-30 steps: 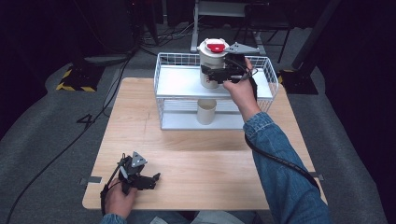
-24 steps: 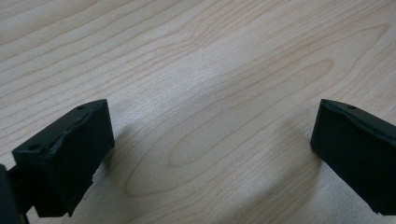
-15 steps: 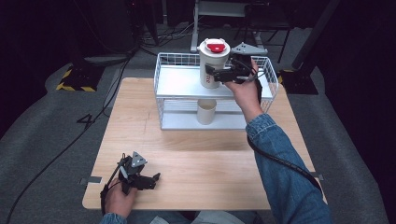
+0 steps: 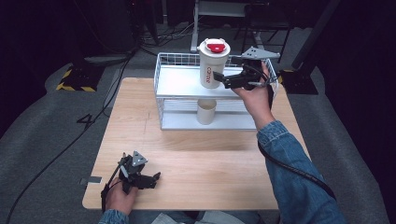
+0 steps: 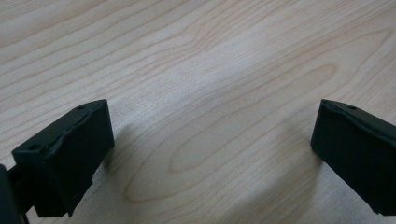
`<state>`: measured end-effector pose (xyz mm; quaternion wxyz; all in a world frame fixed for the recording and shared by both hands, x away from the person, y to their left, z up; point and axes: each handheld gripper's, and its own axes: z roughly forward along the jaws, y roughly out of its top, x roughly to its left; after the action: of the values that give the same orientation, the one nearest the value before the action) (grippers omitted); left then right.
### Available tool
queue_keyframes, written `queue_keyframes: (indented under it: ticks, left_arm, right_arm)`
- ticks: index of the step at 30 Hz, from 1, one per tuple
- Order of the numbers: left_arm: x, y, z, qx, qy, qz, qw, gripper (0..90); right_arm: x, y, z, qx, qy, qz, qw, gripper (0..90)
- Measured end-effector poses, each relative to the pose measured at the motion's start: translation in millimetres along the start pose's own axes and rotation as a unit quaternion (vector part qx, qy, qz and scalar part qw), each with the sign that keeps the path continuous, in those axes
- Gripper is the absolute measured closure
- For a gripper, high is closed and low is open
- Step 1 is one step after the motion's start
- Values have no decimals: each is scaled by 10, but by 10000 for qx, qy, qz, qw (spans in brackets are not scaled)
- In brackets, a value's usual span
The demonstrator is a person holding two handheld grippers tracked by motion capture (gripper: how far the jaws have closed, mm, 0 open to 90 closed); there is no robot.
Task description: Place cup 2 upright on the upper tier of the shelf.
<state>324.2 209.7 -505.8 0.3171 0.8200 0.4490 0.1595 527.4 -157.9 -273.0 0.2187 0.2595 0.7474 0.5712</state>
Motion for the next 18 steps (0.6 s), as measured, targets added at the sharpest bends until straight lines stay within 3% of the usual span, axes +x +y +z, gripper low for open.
queue_keyframes:
  ticks: [16,18]
  left_arm:
    - [2,8,4,17,39,-16,10000,0]
    - [6,13,8,19,0,-61,10000,0]
  right_arm:
    - [104,-139,-662,-82,115,-101,9998,0]
    - [144,-169,-770,-85,160,-17,9998,0]
